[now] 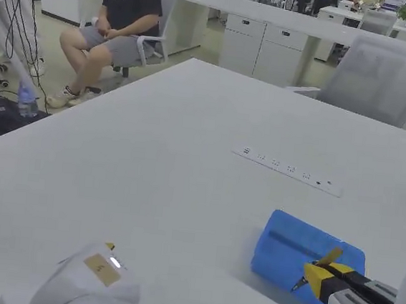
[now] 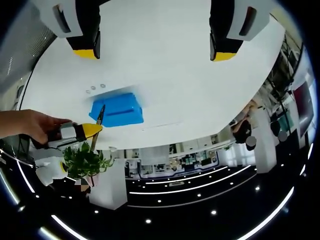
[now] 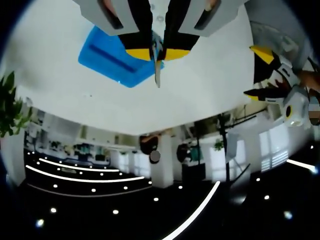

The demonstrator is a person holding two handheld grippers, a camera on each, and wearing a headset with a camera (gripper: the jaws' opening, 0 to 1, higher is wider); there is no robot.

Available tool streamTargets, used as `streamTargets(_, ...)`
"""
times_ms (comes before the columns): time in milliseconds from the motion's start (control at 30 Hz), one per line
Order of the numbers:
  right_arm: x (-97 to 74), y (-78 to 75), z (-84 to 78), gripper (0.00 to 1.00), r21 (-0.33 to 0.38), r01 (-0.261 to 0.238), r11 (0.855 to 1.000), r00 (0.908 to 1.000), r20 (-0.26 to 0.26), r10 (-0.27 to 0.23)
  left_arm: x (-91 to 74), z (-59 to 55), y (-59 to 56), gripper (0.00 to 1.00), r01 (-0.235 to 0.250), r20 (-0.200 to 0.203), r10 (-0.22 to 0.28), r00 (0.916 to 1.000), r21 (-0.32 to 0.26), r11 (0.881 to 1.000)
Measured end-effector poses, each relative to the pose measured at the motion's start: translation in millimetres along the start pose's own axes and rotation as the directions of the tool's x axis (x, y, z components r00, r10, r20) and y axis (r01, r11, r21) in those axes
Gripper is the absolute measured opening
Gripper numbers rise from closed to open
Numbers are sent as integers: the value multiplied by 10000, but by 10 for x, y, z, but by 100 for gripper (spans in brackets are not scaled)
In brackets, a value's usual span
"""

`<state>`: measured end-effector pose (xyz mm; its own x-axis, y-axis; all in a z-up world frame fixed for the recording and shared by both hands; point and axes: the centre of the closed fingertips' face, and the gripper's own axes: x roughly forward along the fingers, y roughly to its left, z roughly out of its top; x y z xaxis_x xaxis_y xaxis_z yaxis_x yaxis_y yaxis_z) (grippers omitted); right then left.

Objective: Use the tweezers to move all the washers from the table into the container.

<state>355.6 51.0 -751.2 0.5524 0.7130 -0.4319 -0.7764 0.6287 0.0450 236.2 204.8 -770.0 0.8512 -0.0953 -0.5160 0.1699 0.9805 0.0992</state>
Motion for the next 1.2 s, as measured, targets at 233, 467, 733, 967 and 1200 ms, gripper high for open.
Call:
streamTargets(233, 66, 30, -275, 4, 123, -12, 9999, 9976, -687, 21, 7, -20, -2, 92, 12, -110, -11, 9999, 60, 10000)
streamTargets(467, 104, -20, -378, 4, 237, 111, 9997, 9964, -847, -91, 6, -29, 12, 92, -52, -155, 53, 9999, 45, 10000)
streamTargets(733, 159, -72, -453, 4, 362, 237, 9991, 9950, -981, -200, 6, -36, 11, 92, -60, -209, 62, 9998, 84, 9999)
streamTargets(967, 172, -64, -482, 4, 442, 278, 9986, 9951, -959, -234, 8, -44, 9, 92, -54, -261, 57, 9996, 116, 9999)
streamTargets(1200, 150, -37, -498, 3, 299, 249, 9992, 9962, -846, -223, 7, -39, 5, 92, -40, -238, 43, 9997, 113, 9999)
